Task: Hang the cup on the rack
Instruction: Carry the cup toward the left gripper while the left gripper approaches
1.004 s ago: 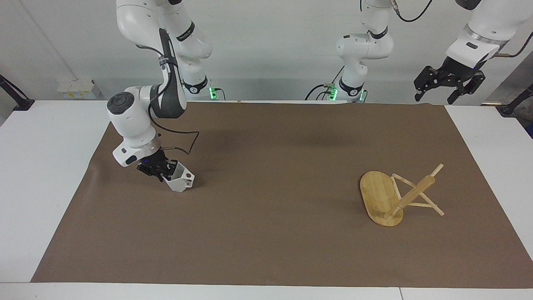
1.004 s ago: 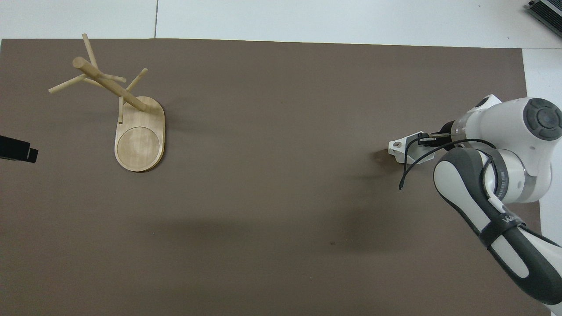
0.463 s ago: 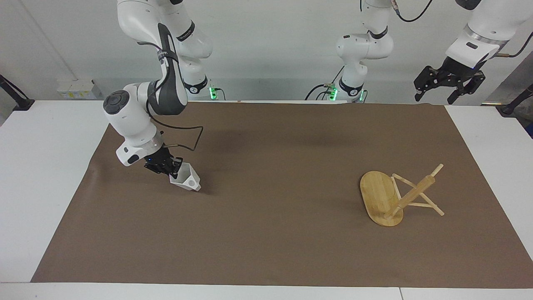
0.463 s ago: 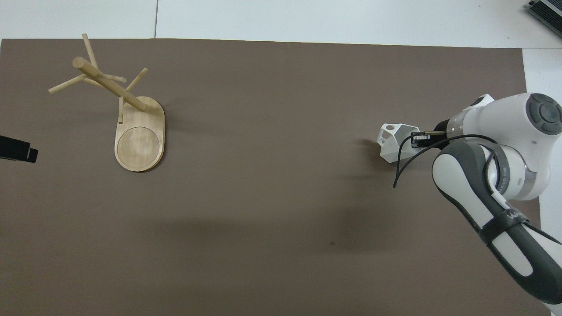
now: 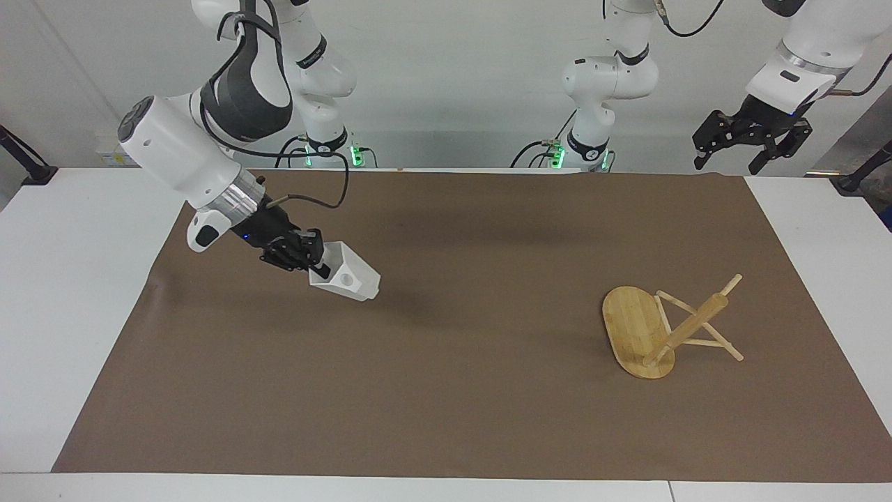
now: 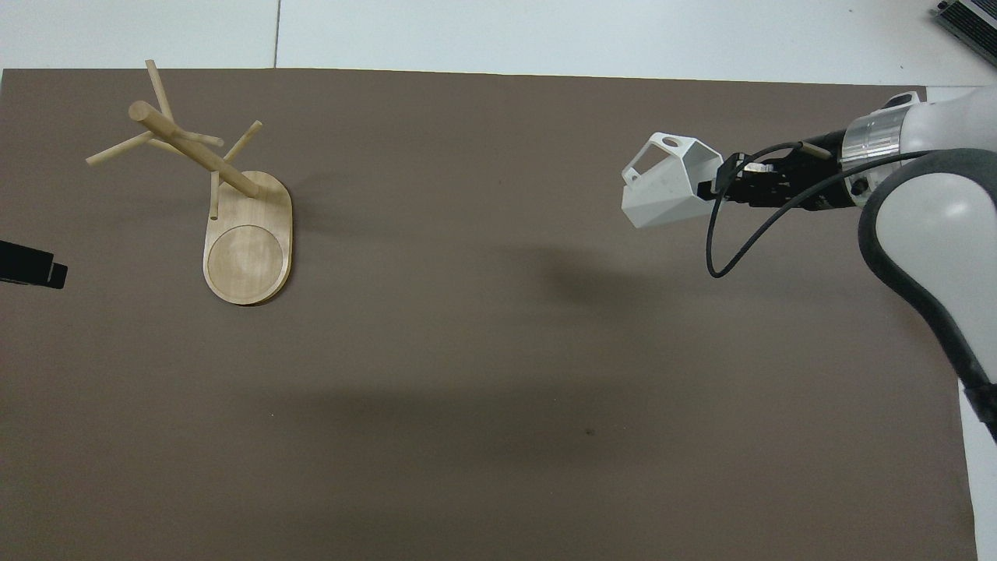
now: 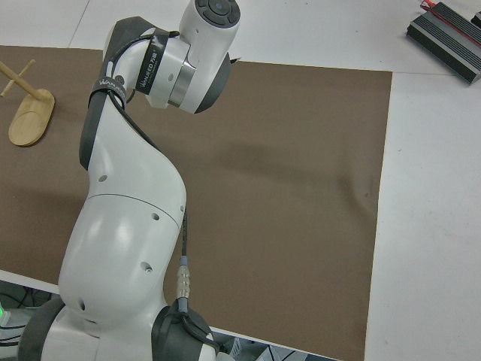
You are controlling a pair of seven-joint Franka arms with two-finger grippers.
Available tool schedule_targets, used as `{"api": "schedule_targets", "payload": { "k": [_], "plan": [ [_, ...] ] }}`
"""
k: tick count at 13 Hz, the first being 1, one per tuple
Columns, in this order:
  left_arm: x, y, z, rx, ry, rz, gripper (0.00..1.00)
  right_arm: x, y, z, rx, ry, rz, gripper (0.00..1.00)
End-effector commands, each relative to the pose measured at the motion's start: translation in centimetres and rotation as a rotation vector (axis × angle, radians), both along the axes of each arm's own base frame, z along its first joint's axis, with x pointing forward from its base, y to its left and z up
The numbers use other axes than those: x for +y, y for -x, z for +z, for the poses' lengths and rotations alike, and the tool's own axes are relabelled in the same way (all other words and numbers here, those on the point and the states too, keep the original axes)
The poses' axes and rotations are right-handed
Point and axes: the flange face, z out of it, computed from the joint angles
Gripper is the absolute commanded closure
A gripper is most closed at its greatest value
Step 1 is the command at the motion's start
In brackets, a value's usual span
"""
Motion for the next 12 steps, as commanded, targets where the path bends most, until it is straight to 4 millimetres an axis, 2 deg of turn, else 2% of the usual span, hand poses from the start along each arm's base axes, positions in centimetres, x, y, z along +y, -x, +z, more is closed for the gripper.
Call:
{"api": "schedule_targets", "payload": {
  "k": [1,4,5,7,9,10,12],
  "plan": [
    [0.0,0.7,0.1,-0.019,-0.002,-0.002,0.00,4.0,0.0,3.1,-0.003,-0.212,0.005,1.00],
    [-2.2,0.6,0.1,-0.035,-0.002,-0.034,0.00,10.5,1.0,5.2,0.032,-0.448,-0.003,1.00],
    [-4.3,0.9,0.0,-0.025,0.003,0.008,0.00,13.0,1.4,5.7,0.017,-0.476,-0.012,1.00],
    [-8.2,1.4,0.3,-0.012,0.076,0.144,0.00,19.4,3.0,6.4,-0.035,-0.501,-0.025,1.00],
    [-12.1,2.1,0.4,0.004,0.126,0.223,0.00,23.8,4.4,6.1,-0.046,-0.494,-0.055,1.00],
    [-13.6,2.4,0.6,0.006,0.153,0.247,0.00,25.6,5.0,5.5,-0.048,-0.490,-0.054,1.00],
    [-14.5,1.6,1.1,0.004,0.260,0.389,0.00,26.7,5.2,4.7,-0.049,-0.466,-0.033,1.00]
  ]
}}
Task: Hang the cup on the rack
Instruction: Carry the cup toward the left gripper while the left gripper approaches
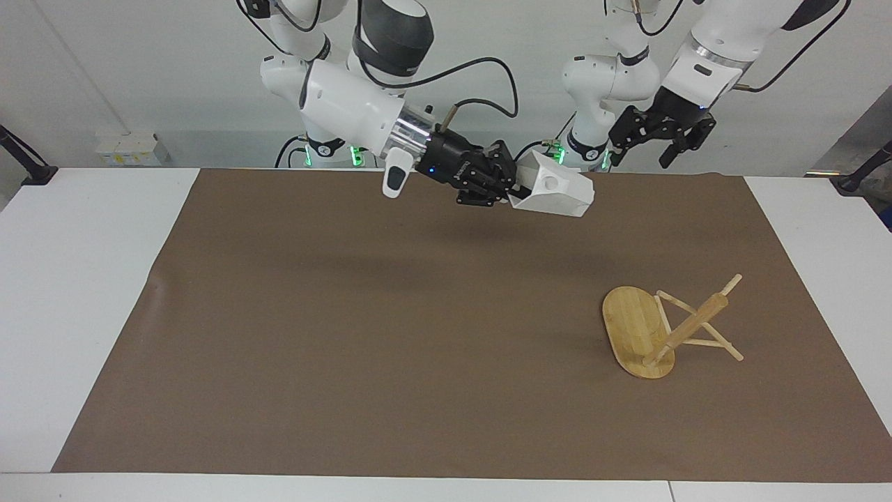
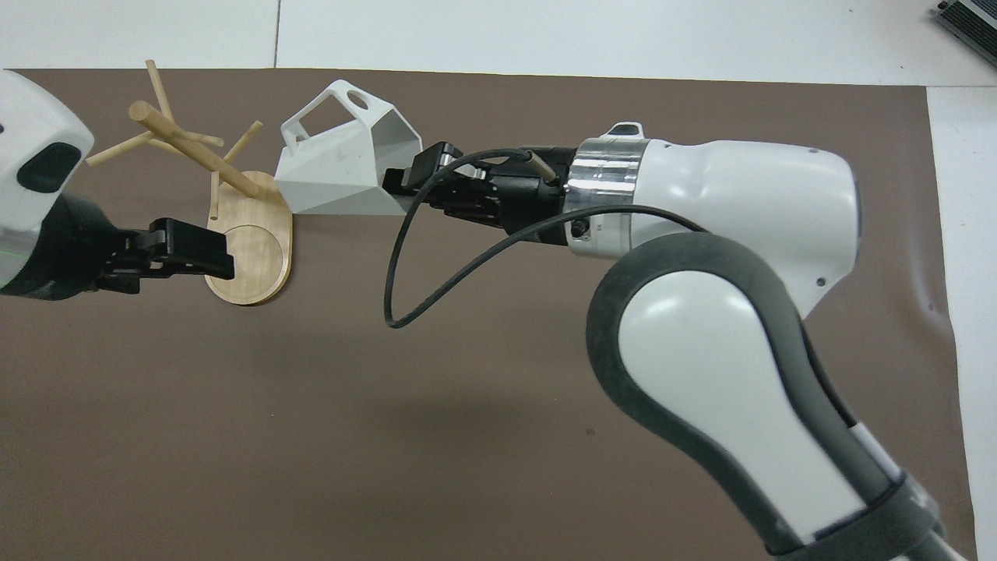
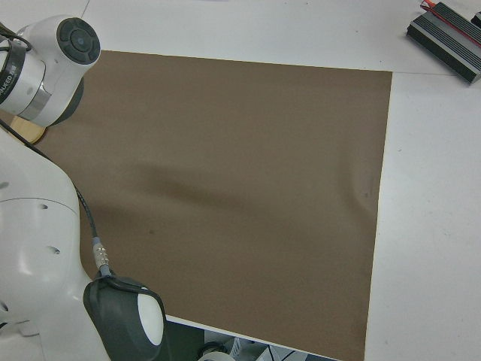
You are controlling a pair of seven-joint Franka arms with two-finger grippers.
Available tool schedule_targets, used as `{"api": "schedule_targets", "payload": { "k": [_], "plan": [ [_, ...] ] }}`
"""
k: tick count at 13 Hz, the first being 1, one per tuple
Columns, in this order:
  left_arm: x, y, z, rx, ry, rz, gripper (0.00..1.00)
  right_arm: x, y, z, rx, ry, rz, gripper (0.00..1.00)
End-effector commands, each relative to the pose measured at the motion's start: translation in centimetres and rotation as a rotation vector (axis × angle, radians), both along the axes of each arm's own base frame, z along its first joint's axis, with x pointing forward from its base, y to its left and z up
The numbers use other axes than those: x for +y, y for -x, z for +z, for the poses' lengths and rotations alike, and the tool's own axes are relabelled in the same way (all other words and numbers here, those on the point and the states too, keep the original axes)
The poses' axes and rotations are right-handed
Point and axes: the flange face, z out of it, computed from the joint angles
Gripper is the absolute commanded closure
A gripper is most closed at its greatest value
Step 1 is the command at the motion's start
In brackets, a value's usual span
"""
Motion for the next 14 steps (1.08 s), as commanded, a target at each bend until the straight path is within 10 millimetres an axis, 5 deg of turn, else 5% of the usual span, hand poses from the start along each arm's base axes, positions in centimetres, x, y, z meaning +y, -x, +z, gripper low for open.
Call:
{"api": "schedule_targets", "payload": {
  "k": [1,8,12,14],
  "plan": [
    [0.1,-0.4,0.4,0.014,0.139,0.196,0.00,-0.1,-0.7,-1.0,-0.013,0.053,0.020,1.00],
    [1.7,-2.9,-1.7,0.161,0.265,0.718,0.00,0.3,-0.3,-1.4,-0.038,0.131,0.089,1.00],
    [5.1,-5.1,-2.7,0.289,0.365,0.995,0.00,0.9,-0.2,-2.1,-0.049,0.168,0.117,1.00],
    [4.5,-5.1,-2.7,0.310,0.363,1.112,0.00,1.0,0.0,-2.4,-0.042,0.183,0.144,1.00]
  ]
}}
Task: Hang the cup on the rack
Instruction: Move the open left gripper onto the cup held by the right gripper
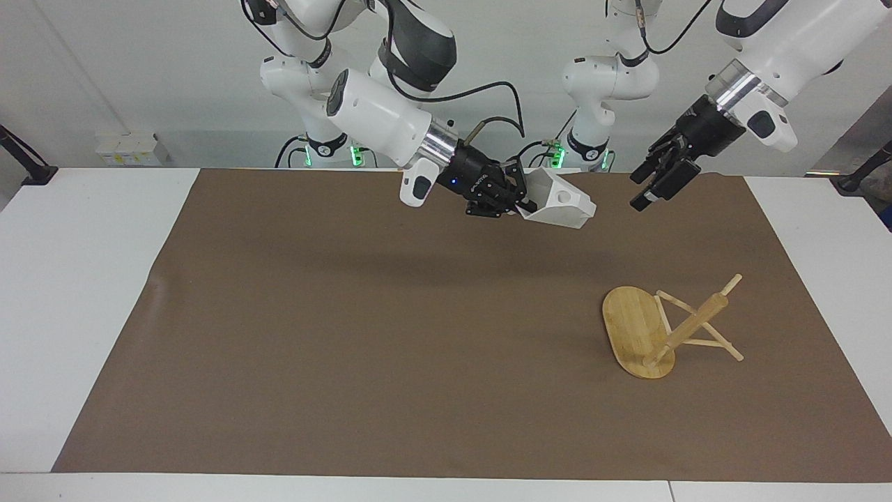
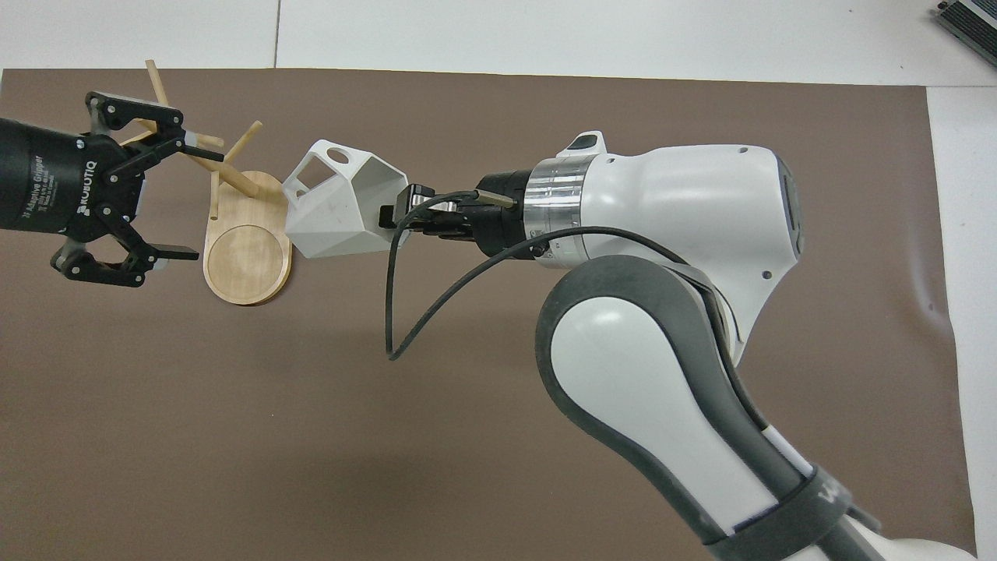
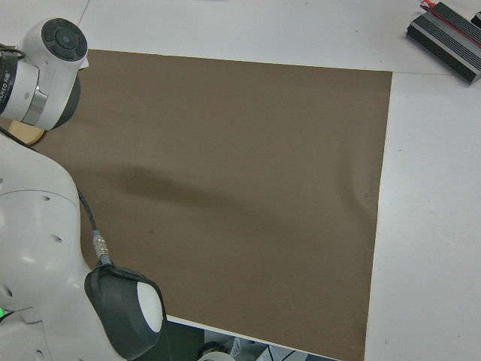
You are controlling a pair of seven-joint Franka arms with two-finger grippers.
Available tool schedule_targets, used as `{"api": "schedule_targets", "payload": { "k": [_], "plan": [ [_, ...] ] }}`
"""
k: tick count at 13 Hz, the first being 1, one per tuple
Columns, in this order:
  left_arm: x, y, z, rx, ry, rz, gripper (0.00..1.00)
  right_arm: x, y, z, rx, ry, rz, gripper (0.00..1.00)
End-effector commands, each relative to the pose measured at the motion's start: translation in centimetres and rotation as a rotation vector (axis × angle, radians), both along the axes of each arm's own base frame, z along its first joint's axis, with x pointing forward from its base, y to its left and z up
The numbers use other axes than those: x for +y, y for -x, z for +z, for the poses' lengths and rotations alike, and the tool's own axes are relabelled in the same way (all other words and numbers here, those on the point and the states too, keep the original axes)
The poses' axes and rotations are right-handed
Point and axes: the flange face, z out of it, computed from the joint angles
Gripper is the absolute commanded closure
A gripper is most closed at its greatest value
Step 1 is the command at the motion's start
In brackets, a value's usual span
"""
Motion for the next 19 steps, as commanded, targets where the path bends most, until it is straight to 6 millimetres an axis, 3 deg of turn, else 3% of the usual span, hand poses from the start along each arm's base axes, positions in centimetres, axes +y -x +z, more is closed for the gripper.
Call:
{"api": "schedule_targets", "payload": {
  "k": [1,4,9,11,14,19],
  "plan": [
    [-1.0,0.5,-0.8,0.062,0.005,0.131,0.00,0.2,-0.1,0.0,-0.005,0.029,0.037,1.00],
    [-0.6,1.0,-2.4,0.147,0.021,0.209,0.00,0.2,-0.1,0.0,-0.007,0.031,0.039,1.00],
    [-0.2,0.3,-2.3,0.196,0.047,0.322,0.00,0.2,0.0,0.1,-0.019,0.044,0.045,1.00],
    [-0.3,-0.6,-4.5,0.267,0.043,0.371,0.00,0.2,-0.3,1.0,-0.033,0.035,0.043,1.00],
    [-1.0,-0.8,-6.8,0.397,0.034,0.392,0.00,0.3,-0.3,1.0,-0.032,0.035,0.041,1.00],
    [-2.9,-0.6,-8.0,0.524,0.093,0.384,0.00,1.3,0.2,0.9,-0.026,0.033,0.035,1.00]
  ]
}}
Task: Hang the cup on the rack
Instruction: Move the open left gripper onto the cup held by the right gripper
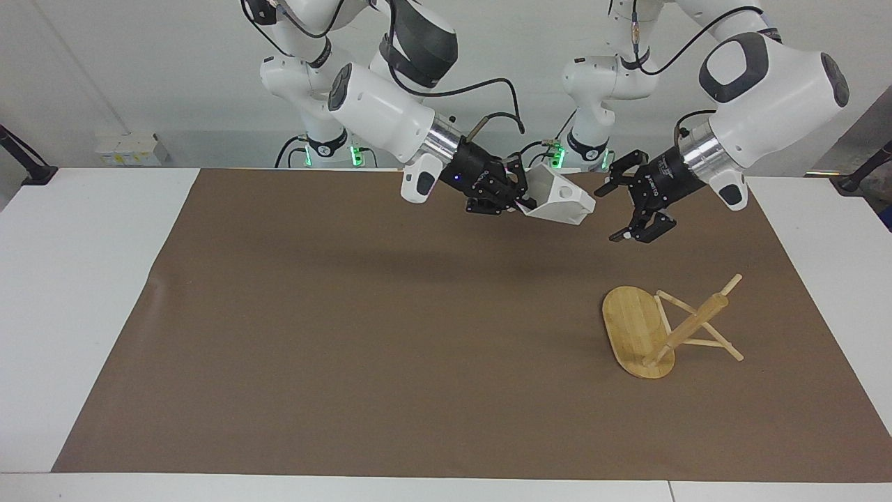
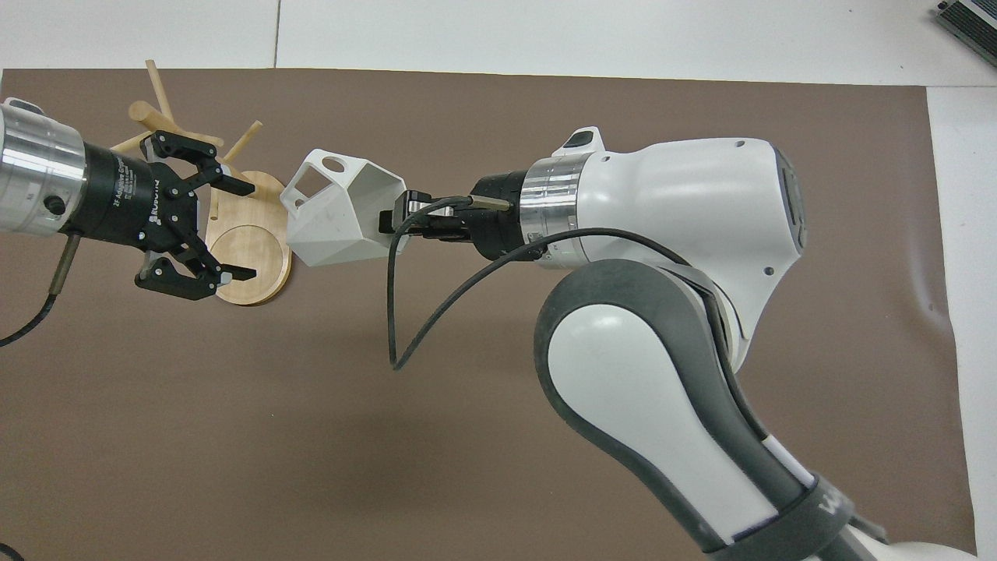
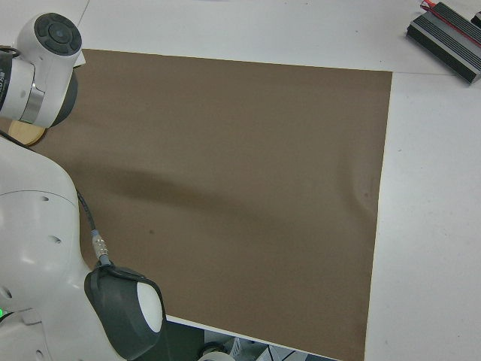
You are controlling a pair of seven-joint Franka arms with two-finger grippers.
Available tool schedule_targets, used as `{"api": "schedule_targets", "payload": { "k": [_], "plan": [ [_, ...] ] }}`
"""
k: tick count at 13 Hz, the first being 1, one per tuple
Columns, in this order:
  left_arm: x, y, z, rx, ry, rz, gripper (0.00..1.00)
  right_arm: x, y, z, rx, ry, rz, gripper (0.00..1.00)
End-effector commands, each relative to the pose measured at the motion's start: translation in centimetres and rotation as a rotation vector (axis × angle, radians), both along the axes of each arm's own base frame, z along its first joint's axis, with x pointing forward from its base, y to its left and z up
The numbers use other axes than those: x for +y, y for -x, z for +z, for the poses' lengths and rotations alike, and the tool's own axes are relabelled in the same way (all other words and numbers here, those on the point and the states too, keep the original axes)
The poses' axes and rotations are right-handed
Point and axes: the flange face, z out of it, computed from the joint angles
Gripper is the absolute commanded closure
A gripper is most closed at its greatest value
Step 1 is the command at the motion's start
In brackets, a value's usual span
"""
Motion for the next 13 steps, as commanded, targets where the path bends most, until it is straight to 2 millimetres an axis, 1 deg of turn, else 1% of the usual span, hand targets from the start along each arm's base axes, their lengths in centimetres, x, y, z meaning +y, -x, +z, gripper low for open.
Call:
{"api": "schedule_targets", "payload": {
  "k": [1,4,5,8,13],
  "plan": [
    [-0.8,0.4,0.0,0.071,0.048,0.016,0.00,1.1,0.1,0.4,0.000,0.008,0.005,1.00],
    [-1.7,0.8,-0.1,0.113,0.064,0.026,0.00,1.1,0.1,0.4,-0.001,0.008,0.003,1.00],
    [-2.2,1.2,-0.2,0.133,0.064,0.006,0.00,1.1,0.1,0.4,-0.001,0.008,0.003,1.00],
    [-3.4,1.5,-0.2,0.136,0.066,-0.005,0.00,1.1,0.1,0.4,0.000,0.008,0.005,1.00],
    [-3.6,1.3,0.1,0.123,0.095,0.003,0.00,1.1,0.1,0.4,0.001,0.007,0.004,1.00]
  ]
}}
